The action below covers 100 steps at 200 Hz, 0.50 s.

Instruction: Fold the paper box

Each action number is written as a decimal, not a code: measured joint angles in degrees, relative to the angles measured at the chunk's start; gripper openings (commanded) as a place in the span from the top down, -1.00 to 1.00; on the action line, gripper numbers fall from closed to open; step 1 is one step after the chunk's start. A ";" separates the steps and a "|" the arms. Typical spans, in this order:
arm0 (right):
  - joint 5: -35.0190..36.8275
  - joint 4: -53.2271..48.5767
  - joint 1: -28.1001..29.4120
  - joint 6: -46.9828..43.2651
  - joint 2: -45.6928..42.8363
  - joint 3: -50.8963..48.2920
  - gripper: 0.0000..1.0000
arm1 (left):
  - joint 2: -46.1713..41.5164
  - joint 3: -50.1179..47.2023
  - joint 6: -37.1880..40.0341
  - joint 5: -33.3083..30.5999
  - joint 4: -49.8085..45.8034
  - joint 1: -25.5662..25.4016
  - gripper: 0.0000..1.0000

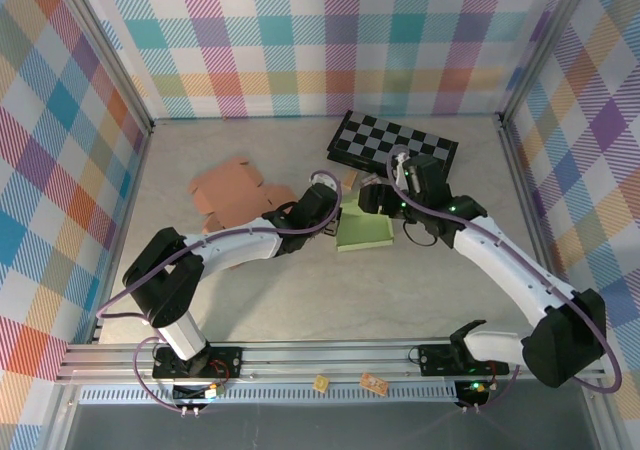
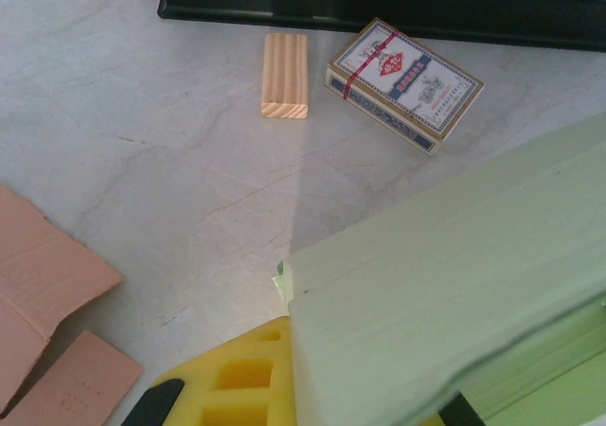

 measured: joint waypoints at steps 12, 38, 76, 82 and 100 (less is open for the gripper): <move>0.11 -4.85 0.00 1.77 0.00 3.34 -0.62 | 0.00 0.74 1.57 -0.15 -0.83 -0.02 0.97; 1.05 -14.08 -2.05 4.74 2.08 13.60 -0.59 | 0.00 2.62 7.06 -0.17 -1.62 0.04 1.00; -3.34 -23.82 -11.91 8.87 16.52 33.44 -0.52 | -0.63 3.85 18.05 3.23 -4.61 1.81 1.00; -4.39 -25.62 -13.09 9.38 19.45 36.02 -0.51 | -0.87 3.85 19.12 3.89 -5.07 2.38 1.00; -7.65 -30.67 -14.40 10.80 27.36 41.05 -0.48 | -1.70 3.85 21.59 5.38 -5.75 4.66 1.00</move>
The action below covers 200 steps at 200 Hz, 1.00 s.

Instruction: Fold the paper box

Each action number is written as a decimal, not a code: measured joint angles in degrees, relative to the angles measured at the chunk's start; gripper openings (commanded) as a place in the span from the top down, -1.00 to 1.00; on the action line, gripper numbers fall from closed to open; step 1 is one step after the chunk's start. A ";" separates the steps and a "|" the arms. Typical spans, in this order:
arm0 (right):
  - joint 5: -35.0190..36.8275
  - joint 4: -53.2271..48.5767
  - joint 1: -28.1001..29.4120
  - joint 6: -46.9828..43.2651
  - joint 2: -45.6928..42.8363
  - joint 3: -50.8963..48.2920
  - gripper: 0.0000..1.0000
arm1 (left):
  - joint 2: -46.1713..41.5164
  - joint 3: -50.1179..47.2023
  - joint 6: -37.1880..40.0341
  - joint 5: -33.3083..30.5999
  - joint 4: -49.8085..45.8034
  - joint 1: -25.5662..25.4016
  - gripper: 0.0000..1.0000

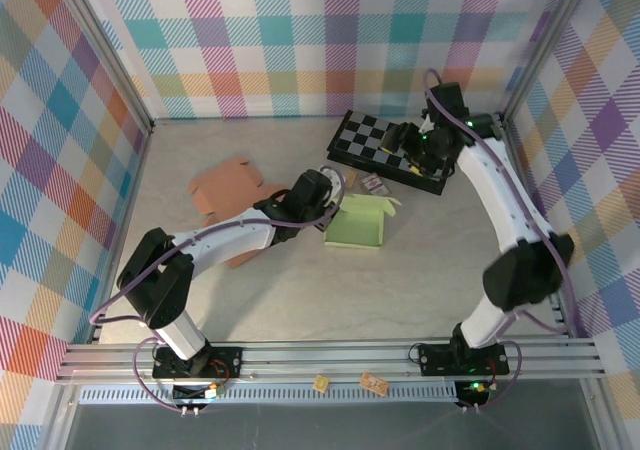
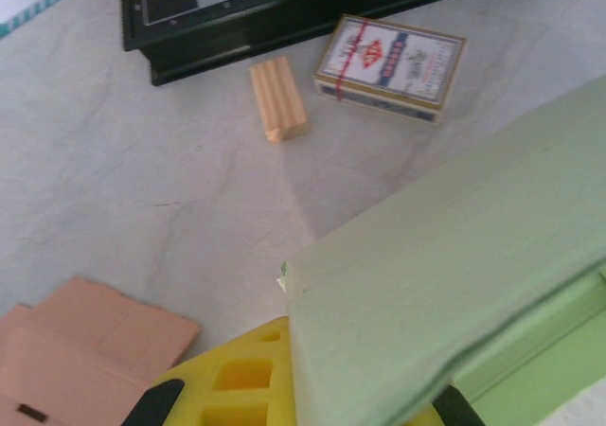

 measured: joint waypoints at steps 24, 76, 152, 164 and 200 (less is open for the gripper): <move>-4.72 -4.90 0.20 1.55 6.69 0.46 -0.45 | -0.15 0.02 2.05 1.81 -0.26 2.05 1.00; -12.66 -8.55 0.11 3.02 9.46 -0.66 -0.39 | 0.04 0.17 2.38 4.72 -1.14 2.89 1.00; -17.77 -5.09 -1.29 5.70 8.68 -10.69 -0.24 | 1.07 0.17 -5.11 4.92 -0.39 2.89 0.99; -18.86 -3.98 -1.36 6.82 8.09 -12.68 -0.20 | 1.11 0.17 -6.56 4.72 0.07 2.89 0.99; -21.14 -1.84 -1.38 8.96 7.30 -14.95 -0.13 | 1.11 -0.39 -10.38 3.26 2.47 2.84 0.98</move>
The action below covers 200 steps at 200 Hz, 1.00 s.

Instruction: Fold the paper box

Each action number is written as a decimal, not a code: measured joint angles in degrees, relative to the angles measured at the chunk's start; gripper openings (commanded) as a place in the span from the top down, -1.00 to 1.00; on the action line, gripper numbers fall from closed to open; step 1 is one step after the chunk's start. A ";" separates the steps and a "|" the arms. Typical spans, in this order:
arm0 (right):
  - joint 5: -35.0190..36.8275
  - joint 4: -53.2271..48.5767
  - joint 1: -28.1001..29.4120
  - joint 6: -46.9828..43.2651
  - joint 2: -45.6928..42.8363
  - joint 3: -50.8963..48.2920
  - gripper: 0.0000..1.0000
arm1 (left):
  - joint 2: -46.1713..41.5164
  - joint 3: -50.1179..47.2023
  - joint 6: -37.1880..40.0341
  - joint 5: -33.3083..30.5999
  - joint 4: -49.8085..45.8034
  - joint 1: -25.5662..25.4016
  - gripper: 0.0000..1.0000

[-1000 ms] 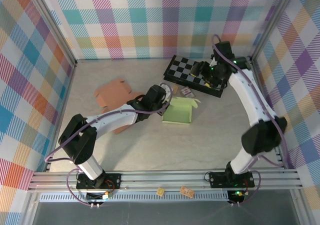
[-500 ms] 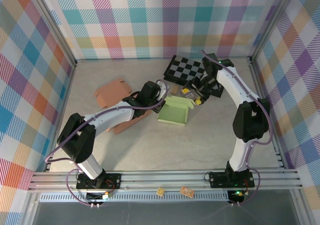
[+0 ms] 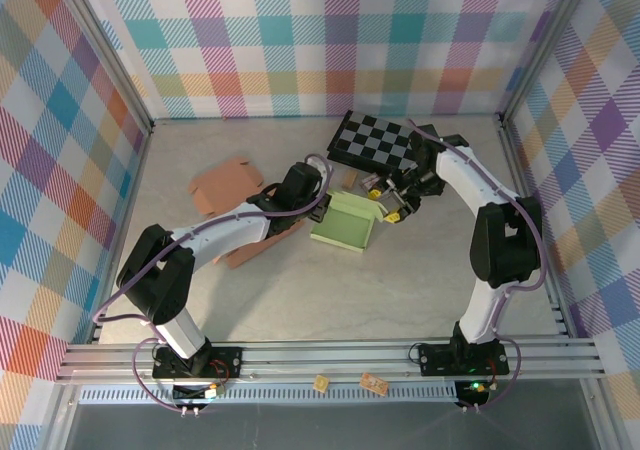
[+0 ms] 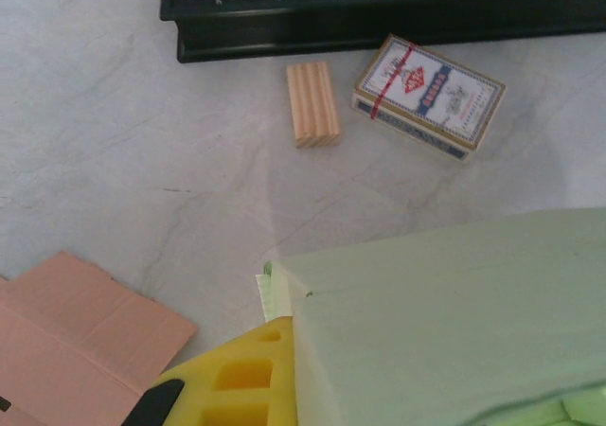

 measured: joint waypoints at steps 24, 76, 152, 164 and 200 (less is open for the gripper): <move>-0.55 1.01 -0.02 0.85 -0.02 -0.04 -0.13 | 0.00 -0.46 -1.68 -0.24 1.29 0.00 0.98; -3.41 3.78 0.00 2.69 -0.22 -1.18 -0.24 | 0.00 -2.95 -5.90 -0.52 5.42 -0.20 0.98; -3.48 -1.16 -1.68 -1.99 -2.45 2.82 -0.43 | 0.00 -3.41 -3.56 -1.07 5.51 -0.39 0.99; -3.41 -1.90 -2.56 -2.89 -3.19 2.82 -0.41 | 0.00 -3.41 -2.86 -1.07 5.49 -0.39 0.99; -0.57 -3.41 -6.40 -5.84 -2.78 4.04 -0.39 | 0.02 -2.78 -0.63 -1.07 4.72 -0.39 0.99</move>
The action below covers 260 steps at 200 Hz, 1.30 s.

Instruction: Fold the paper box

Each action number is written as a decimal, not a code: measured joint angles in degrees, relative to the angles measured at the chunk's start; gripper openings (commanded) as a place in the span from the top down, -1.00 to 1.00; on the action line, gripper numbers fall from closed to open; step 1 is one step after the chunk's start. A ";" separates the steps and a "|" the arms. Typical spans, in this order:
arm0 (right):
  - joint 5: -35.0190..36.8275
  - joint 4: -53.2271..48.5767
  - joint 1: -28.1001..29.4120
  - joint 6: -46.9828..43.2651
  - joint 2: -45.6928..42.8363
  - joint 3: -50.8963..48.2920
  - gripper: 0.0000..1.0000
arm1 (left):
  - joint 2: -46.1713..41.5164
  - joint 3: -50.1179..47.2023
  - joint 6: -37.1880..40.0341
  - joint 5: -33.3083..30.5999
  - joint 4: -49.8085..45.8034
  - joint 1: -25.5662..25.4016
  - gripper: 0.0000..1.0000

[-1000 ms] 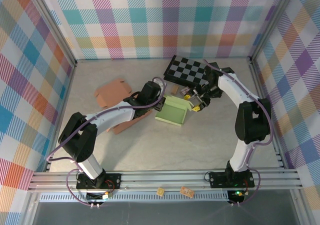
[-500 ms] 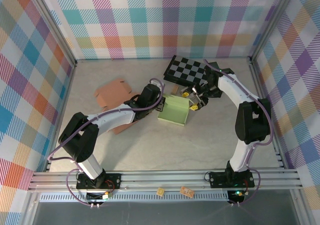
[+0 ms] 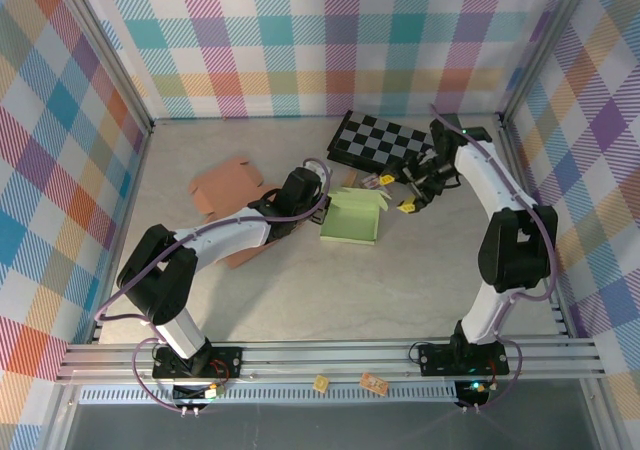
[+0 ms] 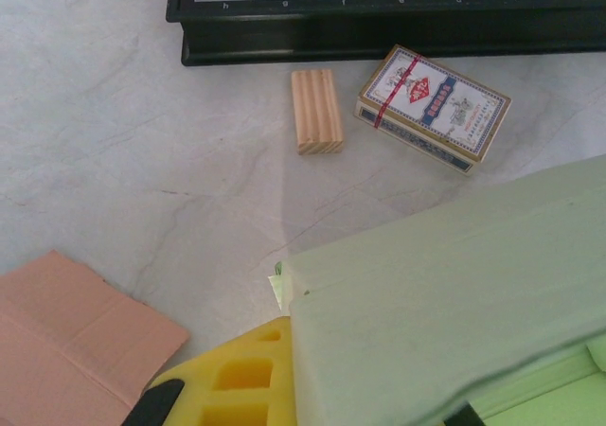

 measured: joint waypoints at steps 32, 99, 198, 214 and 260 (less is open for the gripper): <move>1.44 -0.04 -1.79 -1.77 2.89 5.92 -0.33 | 0.28 1.20 0.92 0.02 -0.68 0.00 0.99; -2.54 4.79 1.99 2.01 7.32 0.13 -0.26 | 0.76 1.49 0.83 0.02 -0.81 0.00 0.98; -6.19 11.56 3.06 6.93 7.21 -6.29 0.12 | 1.25 1.38 -6.40 0.26 1.36 -0.15 0.92; -6.38 12.44 3.41 7.30 7.21 -7.13 0.18 | 1.46 0.61 -8.24 0.22 2.84 -0.35 0.92; -6.08 14.69 3.91 8.33 7.15 -9.31 0.28 | 1.46 -3.37 -12.09 -0.20 6.62 -1.03 0.90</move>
